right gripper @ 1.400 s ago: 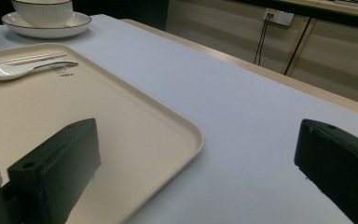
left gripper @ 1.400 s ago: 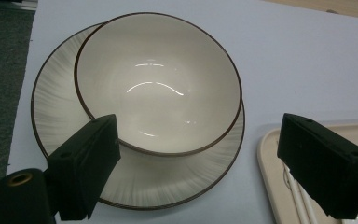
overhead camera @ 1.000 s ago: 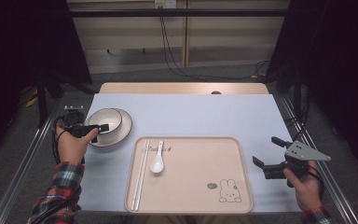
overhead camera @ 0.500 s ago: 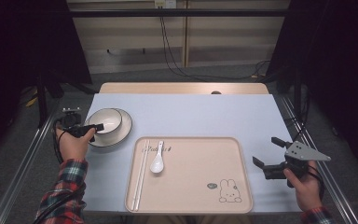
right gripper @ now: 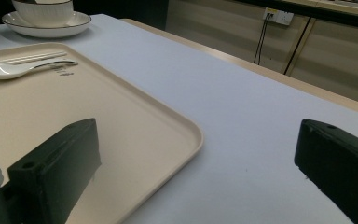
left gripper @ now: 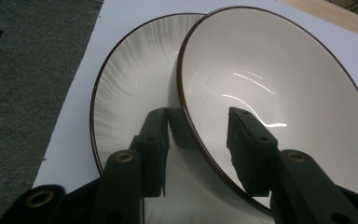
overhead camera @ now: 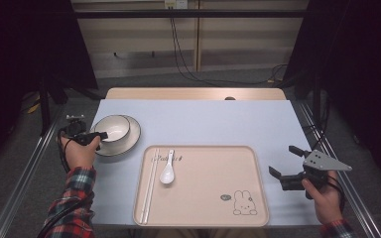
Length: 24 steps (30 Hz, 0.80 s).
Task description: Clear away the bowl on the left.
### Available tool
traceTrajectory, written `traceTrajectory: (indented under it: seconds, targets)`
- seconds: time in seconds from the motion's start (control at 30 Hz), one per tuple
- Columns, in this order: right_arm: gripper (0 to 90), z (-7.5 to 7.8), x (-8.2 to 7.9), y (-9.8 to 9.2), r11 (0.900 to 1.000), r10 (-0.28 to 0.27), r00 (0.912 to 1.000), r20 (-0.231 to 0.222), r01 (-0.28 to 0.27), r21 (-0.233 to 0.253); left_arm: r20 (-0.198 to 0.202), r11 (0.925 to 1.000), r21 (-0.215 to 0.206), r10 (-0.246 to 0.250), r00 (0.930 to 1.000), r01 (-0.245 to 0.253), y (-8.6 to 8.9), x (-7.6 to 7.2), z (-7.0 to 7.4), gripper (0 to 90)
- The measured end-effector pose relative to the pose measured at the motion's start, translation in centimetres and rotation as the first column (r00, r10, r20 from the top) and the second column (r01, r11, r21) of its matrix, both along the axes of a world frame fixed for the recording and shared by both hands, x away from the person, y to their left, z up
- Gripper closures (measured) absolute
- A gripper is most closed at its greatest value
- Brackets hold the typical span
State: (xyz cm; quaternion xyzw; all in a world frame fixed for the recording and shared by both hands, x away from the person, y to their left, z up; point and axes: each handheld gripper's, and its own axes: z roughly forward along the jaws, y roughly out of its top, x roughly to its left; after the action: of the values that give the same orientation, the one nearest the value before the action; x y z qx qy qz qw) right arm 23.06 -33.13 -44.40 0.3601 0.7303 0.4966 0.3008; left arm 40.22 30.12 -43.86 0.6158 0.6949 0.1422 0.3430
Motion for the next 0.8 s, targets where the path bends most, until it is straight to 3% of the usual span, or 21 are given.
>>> traceTrajectory:
  seconds: [0.17, 0.23, 0.33, 0.5, 0.53, 0.6, 0.63, 0.67, 0.8]
  targets:
    - [0.0, 0.0, 0.0, 0.0, 1.000, -0.006, 1.0000, 0.004, 0.006, -0.001, -0.011, 0.9995, -0.030, 0.013, 0.9999, -0.013, -0.5, 0.5, -0.5, 65.9]
    - [0.0, 0.0, 0.0, -0.1, 1.000, -0.008, 1.0000, 0.005, 0.008, 0.000, -0.018, 0.9995, -0.030, -0.005, 0.9998, 0.005, -0.5, 0.7, -0.7, 67.2]
    - [0.0, -0.1, 0.0, -0.1, 1.000, -0.009, 1.0000, 0.001, 0.009, -0.002, -0.011, 0.9980, -0.056, 0.030, 0.9995, -0.031, -0.9, 1.1, -0.9, 71.1]
    - [0.0, -0.1, 0.1, -0.1, 1.000, -0.007, 1.0000, -0.003, 0.007, 0.000, -0.017, 0.9975, -0.055, 0.044, 0.9989, -0.045, -1.2, 1.7, -1.0, 79.8]
    - [0.0, -0.1, 0.1, -0.2, 1.000, -0.006, 1.0000, -0.004, 0.006, 0.000, -0.027, 0.9980, -0.057, 0.027, 0.9993, -0.028, -1.1, 1.8, -1.1, 79.8]
    - [0.0, -0.2, 0.1, -0.2, 1.000, -0.011, 0.9999, 0.005, 0.011, -0.001, -0.026, 0.9964, -0.074, 0.040, 0.9989, -0.041, -1.2, 2.0, -1.3, 79.5]
    - [0.0, -0.1, 0.1, -0.2, 1.000, -0.009, 1.0000, 0.001, 0.009, 0.001, -0.056, 0.9985, -0.053, 0.007, 0.9984, -0.010, -1.0, 1.9, -1.1, 79.5]
    - [0.0, -0.1, 0.1, -0.2, 1.000, -0.013, 0.9999, -0.003, 0.013, 0.002, -0.041, 0.9969, -0.069, 0.036, 0.9985, -0.039, -1.3, 2.1, -1.2, 79.6]
    - [0.0, -0.2, 0.1, -0.3, 1.000, -0.010, 0.9999, -0.009, 0.010, 0.004, -0.043, 0.9970, -0.069, 0.032, 0.9986, -0.034, -1.0, 2.1, -1.2, 80.1]
